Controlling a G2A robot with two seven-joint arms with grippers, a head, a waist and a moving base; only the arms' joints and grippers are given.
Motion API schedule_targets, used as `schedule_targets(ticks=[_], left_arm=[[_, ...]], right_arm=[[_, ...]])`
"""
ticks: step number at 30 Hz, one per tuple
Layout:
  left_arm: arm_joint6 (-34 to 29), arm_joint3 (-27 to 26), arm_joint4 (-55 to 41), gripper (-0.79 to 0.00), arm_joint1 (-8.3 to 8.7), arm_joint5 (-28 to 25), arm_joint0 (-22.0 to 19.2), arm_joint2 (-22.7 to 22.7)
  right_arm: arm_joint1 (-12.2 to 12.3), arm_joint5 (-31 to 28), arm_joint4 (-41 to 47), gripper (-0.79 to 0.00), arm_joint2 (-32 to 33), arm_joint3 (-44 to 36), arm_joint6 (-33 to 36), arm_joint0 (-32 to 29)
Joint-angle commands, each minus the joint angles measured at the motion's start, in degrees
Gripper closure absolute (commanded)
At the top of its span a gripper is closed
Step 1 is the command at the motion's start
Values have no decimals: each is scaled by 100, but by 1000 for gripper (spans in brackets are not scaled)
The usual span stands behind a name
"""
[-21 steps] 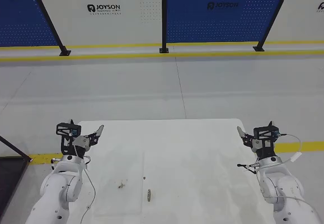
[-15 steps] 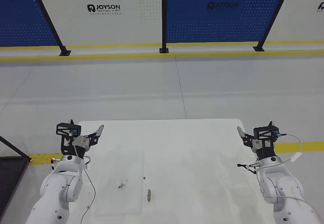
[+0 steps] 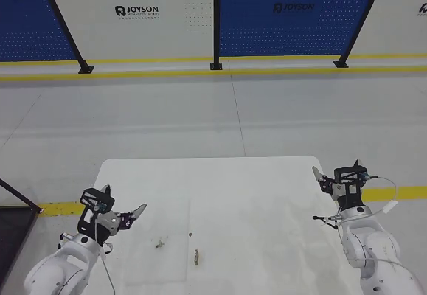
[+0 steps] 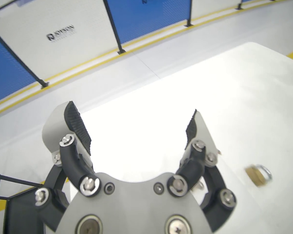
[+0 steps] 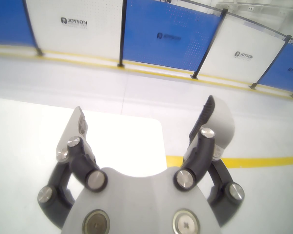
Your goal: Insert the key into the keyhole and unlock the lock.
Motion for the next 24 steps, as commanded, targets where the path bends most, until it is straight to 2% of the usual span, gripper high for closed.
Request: schedule_targets(ticks=[1,3,6,11,17,24], left_arm=[[-341,-173,-295,-785,17,-511,307,-64],[-654,-250,-455,-785,41,-896,475,-152],[-1164,-307,-690,-785,52,-1045,632,-85],[-2380,-230,-622,-785,51,-605,424,454],[-3199,103,-735,-785,13,9,-67,1163],[-3330,480,-325,-785,-19,609,-488,1651]], right_arm=[[0,0,0,-785,0,0,0,0],[0,0,0,-785,0,0,0,0],[0,0,0,-785,0,0,0,0],[0,0,0,-785,0,0,0,0],[0,0,0,-785,0,0,0,0],[0,0,0,-785,0,0,0,0]])
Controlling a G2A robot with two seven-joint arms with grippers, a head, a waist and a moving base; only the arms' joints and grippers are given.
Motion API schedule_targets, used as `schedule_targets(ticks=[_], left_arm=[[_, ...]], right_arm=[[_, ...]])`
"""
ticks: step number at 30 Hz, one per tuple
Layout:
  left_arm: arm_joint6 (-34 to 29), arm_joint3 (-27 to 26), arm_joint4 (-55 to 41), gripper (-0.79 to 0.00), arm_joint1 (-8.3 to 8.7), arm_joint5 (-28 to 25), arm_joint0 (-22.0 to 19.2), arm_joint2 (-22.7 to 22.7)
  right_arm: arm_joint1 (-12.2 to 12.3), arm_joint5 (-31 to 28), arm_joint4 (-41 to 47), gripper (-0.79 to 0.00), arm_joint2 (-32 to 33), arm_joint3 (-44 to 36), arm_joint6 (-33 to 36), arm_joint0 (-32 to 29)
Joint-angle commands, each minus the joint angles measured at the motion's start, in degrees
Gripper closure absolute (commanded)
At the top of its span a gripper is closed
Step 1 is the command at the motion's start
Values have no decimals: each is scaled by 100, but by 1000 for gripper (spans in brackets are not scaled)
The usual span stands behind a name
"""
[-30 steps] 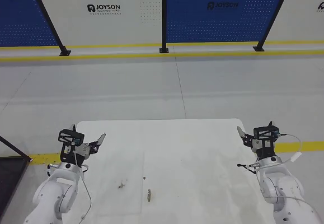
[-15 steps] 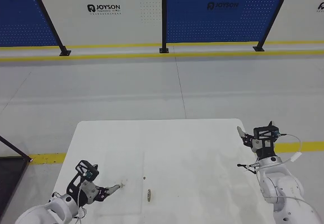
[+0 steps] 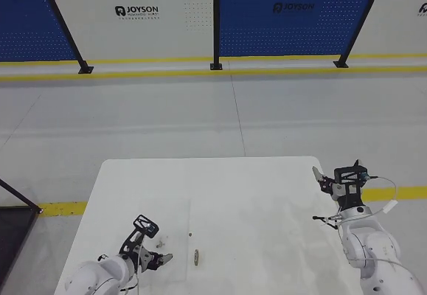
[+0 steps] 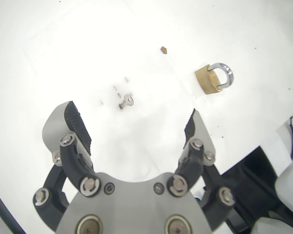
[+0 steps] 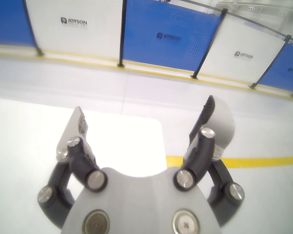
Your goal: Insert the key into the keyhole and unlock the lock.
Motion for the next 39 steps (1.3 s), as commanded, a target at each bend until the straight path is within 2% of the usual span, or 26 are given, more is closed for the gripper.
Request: schedule_targets(ticks=[1,6,12,15,18,21,23,30,35,39], left_arm=[[47,110,83,-785,-9,129,-78,108],[143,318,381,-773,-25,367,-211,367],[276,533,753,-622,-41,615,-357,615],[357,639,899,-523,-55,760,-434,739],[422,730,996,-391,-66,856,-514,830],[452,776,1075,-376,-71,904,-563,890],[467,794,1123,-323,-73,935,-578,921],[515,831,1207,-271,-78,1022,-591,979],[523,777,1244,-302,-72,1047,-543,966],[549,750,1278,-289,-68,1068,-498,958]], right_arm=[[0,0,0,-785,0,0,0,0],[0,0,0,-785,0,0,0,0],[0,0,0,-785,0,0,0,0],[0,0,0,-785,0,0,0,0],[0,0,0,-785,0,0,0,0],[0,0,0,-785,0,0,0,0],[0,0,0,-785,0,0,0,0],[0,0,0,-785,0,0,0,0],[0,0,0,-785,0,0,0,0],[0,0,0,-785,0,0,0,0]])
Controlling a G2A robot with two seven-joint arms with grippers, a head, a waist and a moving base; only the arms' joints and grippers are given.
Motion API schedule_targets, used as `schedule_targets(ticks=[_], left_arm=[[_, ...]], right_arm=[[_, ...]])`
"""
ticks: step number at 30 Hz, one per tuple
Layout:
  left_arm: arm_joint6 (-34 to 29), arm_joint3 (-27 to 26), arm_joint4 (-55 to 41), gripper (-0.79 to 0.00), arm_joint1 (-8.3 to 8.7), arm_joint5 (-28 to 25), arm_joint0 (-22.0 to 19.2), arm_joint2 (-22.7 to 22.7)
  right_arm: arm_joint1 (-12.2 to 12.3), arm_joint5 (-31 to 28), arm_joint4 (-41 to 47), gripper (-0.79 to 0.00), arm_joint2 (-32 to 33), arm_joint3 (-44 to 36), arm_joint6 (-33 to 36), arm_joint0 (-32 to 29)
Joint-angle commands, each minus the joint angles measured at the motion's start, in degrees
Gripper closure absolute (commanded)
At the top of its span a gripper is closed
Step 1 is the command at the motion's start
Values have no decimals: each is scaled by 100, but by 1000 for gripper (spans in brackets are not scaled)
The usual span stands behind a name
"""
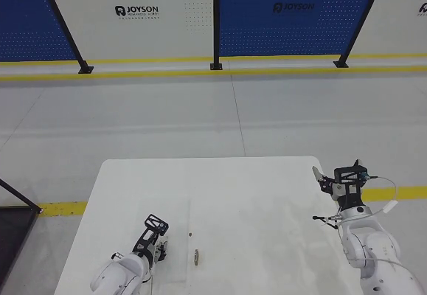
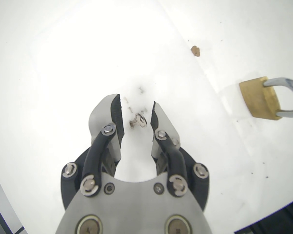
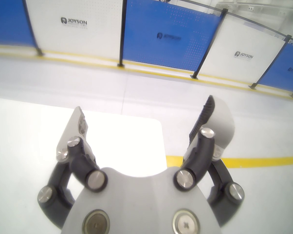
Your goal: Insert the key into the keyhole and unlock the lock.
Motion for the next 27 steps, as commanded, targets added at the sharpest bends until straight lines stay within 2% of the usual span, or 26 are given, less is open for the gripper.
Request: schedule_targets(ticks=[1,7,10,16,19,23,27], left_arm=[[-1,-8,3,-283,3,-19,21,-6],[-8,-25,-5,-277,10,-56,38,-19],[39,-6,7,-246,11,-50,50,-12],[81,33,4,-148,11,-37,45,-9],[89,34,1,-49,12,-36,42,-6],[113,21,-10,0,14,-29,54,-21],[125,-8,8,0,19,-27,73,-39]], right_arm=[[0,0,0,-785,0,0,0,0],[0,0,0,-785,0,0,0,0],[0,0,0,-785,0,0,0,0],[0,0,0,-785,0,0,0,0],[0,0,0,-785,0,0,0,0],[0,0,0,-785,0,0,0,0],[0,0,0,-785,0,0,0,0]])
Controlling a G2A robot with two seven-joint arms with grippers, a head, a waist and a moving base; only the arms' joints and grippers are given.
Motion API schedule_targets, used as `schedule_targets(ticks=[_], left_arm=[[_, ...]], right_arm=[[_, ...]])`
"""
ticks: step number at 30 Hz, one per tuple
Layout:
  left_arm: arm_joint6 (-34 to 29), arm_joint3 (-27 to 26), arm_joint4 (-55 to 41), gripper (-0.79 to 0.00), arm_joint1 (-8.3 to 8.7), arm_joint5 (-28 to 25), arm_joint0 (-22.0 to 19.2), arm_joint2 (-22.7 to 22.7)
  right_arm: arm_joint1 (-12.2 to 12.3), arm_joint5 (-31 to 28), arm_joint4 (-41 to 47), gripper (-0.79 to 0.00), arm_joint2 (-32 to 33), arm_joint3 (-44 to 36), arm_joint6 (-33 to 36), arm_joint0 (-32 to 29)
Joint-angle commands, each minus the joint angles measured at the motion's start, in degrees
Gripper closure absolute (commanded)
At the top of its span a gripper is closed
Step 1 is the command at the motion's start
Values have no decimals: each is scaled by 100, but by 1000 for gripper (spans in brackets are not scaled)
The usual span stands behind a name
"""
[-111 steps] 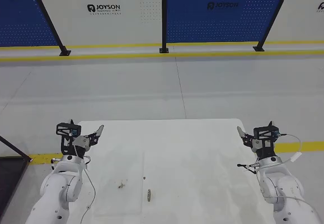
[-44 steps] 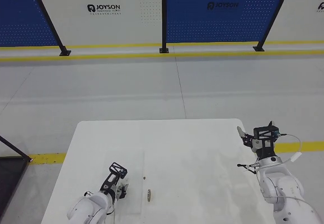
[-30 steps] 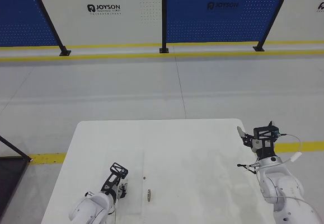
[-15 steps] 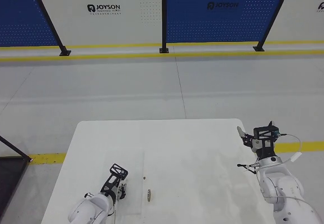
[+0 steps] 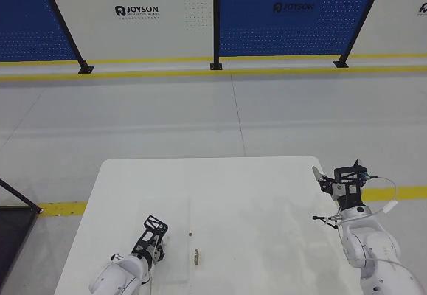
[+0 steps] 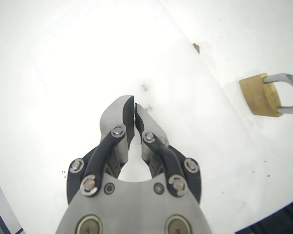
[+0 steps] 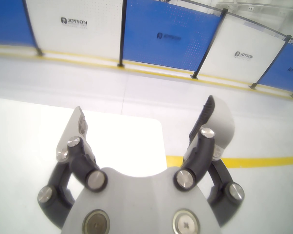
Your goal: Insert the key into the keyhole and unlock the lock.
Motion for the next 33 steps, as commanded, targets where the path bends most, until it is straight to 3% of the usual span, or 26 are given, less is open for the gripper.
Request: schedule_targets(ticks=[1,13,19,26,33], left_arm=[[7,-18,11,0,2,8,13,-12],[480,-255,-25,0,13,240,306,-182],[1095,-532,-390,0,27,135,574,-420],[2865,-905,-1588,0,71,-705,1125,-1184],[4506,-673,-2651,0,135,-2578,1484,-2003]], right_arm=[[0,0,0,-785,0,0,0,0],[0,0,0,-785,0,0,0,0],[0,0,0,-785,0,0,0,0],[0,0,0,-785,0,0,0,0],[0,0,0,-785,0,0,0,0]])
